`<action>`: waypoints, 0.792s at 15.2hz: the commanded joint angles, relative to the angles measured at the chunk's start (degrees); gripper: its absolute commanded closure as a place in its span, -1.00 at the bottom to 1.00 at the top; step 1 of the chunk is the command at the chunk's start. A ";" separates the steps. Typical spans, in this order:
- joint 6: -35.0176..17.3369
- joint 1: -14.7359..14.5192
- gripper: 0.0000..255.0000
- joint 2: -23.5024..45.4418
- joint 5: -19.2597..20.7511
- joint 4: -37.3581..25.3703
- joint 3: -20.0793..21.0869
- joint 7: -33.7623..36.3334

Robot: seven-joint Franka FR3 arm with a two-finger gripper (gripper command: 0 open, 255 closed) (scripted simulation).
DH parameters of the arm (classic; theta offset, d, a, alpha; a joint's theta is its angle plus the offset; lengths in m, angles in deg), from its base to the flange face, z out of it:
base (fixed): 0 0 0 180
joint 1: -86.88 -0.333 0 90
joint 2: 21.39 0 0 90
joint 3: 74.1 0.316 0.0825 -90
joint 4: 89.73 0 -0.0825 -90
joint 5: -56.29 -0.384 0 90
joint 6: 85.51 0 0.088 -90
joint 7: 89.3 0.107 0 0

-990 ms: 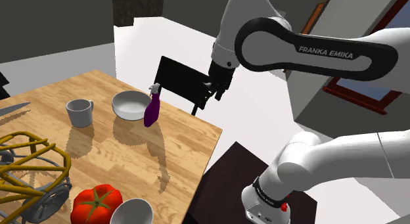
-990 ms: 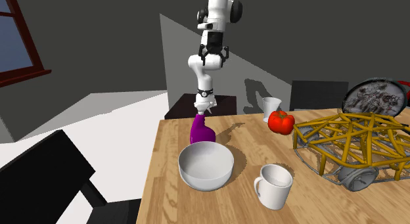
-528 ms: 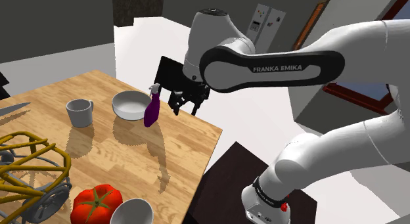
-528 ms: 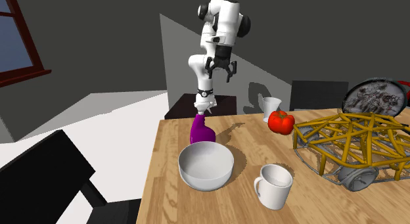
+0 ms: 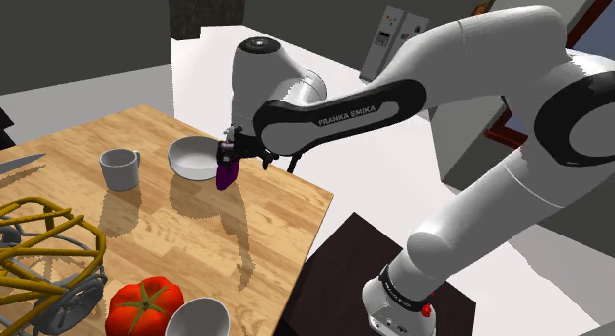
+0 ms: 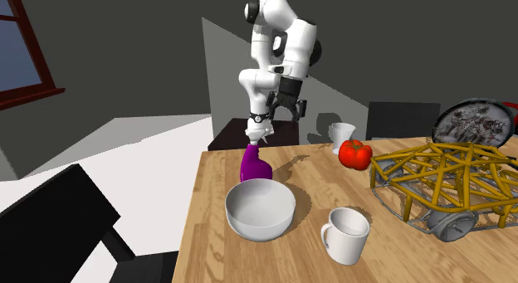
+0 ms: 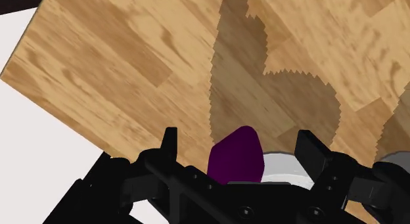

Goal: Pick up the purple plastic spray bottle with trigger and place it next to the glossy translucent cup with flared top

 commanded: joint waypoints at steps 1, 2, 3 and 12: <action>-0.87 1.47 -1.00 5.91 6.21 -3.14 1.64 8.23; -0.81 1.58 -1.00 8.95 9.40 -4.96 1.88 12.14; -0.56 1.41 -1.00 11.95 12.53 -6.89 1.83 15.91; 3.20 -5.27 -1.00 30.91 28.51 -22.45 -4.87 36.08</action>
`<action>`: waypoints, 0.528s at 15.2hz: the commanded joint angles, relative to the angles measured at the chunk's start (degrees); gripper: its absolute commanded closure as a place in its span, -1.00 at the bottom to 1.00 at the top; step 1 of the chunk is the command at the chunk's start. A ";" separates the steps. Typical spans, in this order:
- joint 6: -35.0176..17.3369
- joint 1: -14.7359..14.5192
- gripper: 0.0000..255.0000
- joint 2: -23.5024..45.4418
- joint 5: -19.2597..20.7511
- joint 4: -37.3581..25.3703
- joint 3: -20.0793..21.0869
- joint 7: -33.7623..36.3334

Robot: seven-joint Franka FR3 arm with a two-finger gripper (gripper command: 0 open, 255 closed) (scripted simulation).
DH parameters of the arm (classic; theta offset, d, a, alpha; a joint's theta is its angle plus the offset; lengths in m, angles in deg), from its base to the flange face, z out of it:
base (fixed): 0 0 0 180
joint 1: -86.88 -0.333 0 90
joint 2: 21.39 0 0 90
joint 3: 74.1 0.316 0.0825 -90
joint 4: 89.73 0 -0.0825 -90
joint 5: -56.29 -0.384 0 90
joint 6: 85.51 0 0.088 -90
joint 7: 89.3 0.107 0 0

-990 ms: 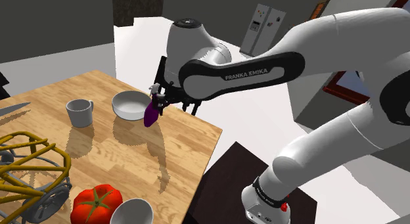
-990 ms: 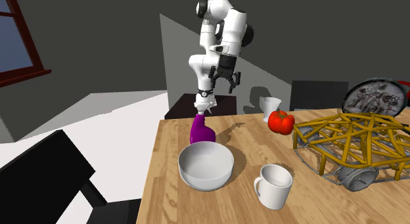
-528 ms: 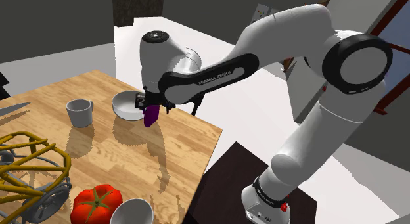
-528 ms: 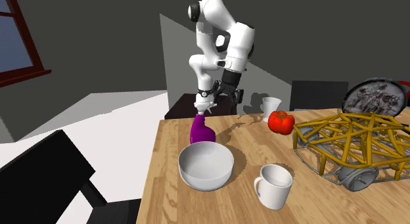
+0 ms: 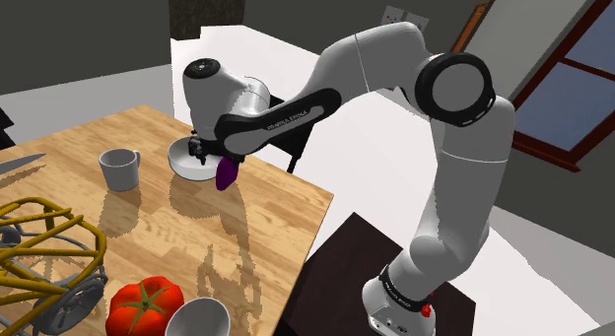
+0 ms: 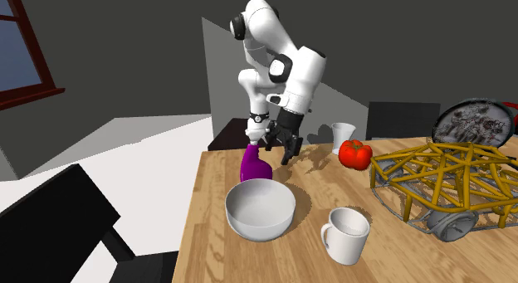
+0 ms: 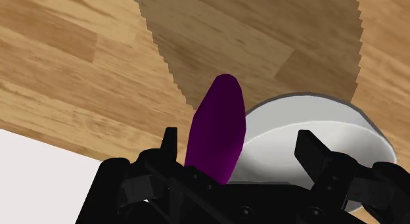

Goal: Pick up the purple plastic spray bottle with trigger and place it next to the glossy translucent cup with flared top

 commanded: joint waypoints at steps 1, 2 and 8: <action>-0.56 -0.31 -1.00 1.31 1.12 -0.47 -0.74 1.01; -1.04 -0.33 -1.00 1.76 1.55 -0.36 -0.99 1.25; -3.15 -0.50 -1.00 3.94 3.56 -0.04 -2.20 2.36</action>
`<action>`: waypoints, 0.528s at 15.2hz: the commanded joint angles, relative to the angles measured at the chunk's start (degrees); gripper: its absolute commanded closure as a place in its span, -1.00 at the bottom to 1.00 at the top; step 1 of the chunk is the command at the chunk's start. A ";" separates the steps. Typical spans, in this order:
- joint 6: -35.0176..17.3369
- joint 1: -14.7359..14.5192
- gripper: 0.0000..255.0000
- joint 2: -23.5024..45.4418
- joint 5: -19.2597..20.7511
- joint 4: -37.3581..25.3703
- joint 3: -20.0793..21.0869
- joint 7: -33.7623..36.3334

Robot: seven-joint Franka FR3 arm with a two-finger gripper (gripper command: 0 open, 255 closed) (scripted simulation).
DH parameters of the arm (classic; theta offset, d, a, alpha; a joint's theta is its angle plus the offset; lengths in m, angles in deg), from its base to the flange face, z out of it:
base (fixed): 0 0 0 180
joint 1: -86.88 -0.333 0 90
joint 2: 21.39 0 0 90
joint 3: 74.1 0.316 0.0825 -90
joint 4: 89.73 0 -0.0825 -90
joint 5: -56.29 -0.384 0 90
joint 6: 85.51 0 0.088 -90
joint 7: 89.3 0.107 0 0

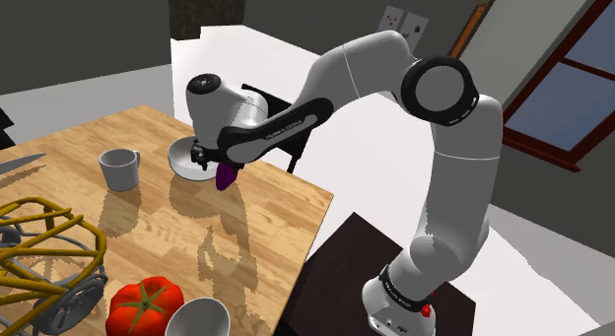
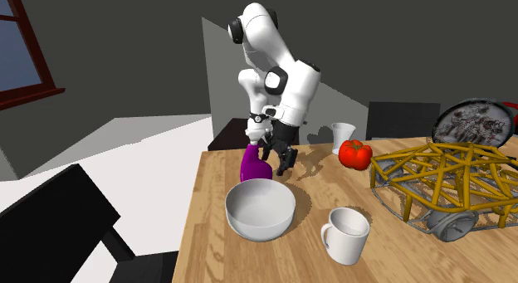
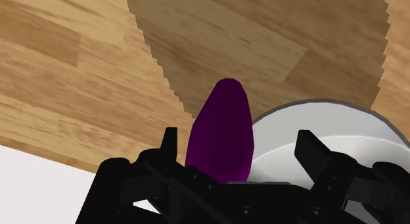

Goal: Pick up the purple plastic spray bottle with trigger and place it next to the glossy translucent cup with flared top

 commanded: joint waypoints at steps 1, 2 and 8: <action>-0.17 -0.01 -1.00 0.15 0.16 0.02 -0.09 0.08; -0.17 -0.01 -1.00 0.15 0.16 0.02 -0.09 0.08; -0.17 -0.01 1.00 0.15 0.16 0.02 -0.09 0.08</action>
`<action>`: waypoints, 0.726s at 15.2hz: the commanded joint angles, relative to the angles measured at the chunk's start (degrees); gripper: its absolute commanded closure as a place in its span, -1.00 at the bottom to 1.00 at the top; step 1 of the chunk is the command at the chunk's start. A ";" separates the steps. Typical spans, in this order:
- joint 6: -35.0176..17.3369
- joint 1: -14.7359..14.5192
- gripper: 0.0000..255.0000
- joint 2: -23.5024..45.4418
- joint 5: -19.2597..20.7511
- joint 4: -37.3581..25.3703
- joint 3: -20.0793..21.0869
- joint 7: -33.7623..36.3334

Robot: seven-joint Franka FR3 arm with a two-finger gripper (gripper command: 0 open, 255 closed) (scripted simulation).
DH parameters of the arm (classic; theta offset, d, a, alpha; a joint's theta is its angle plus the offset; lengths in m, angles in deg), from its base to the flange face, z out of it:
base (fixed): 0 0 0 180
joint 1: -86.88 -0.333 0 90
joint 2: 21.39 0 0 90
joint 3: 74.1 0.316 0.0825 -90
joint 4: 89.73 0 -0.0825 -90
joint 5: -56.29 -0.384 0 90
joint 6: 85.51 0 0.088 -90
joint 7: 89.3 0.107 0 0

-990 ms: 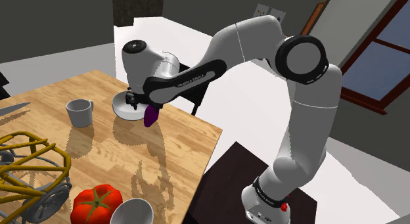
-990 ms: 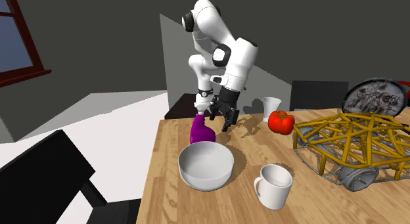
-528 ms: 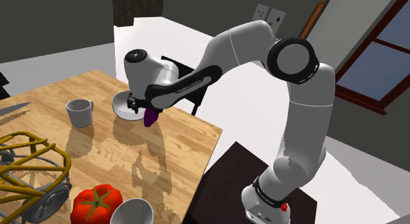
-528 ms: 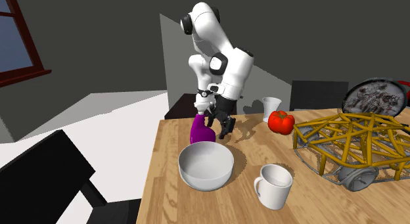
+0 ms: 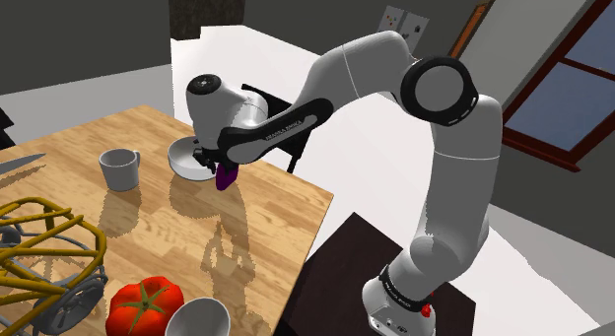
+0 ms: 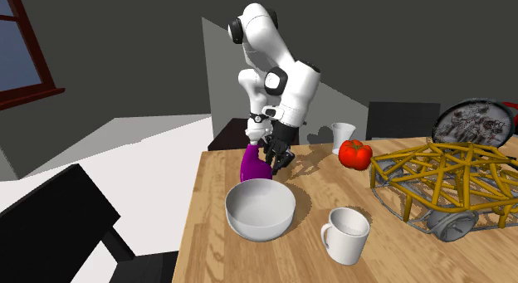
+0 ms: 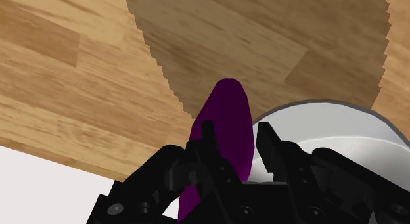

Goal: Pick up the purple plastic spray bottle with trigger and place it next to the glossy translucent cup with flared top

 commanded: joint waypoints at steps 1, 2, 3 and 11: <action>0.00 0.00 1.00 0.01 0.00 0.01 -0.01 0.00; -0.01 0.01 1.00 0.01 0.00 0.03 -0.01 0.00; 0.00 0.01 1.00 0.01 0.00 0.02 -0.01 0.00; 1.29 0.48 1.00 -1.44 -1.36 -0.28 0.69 -1.23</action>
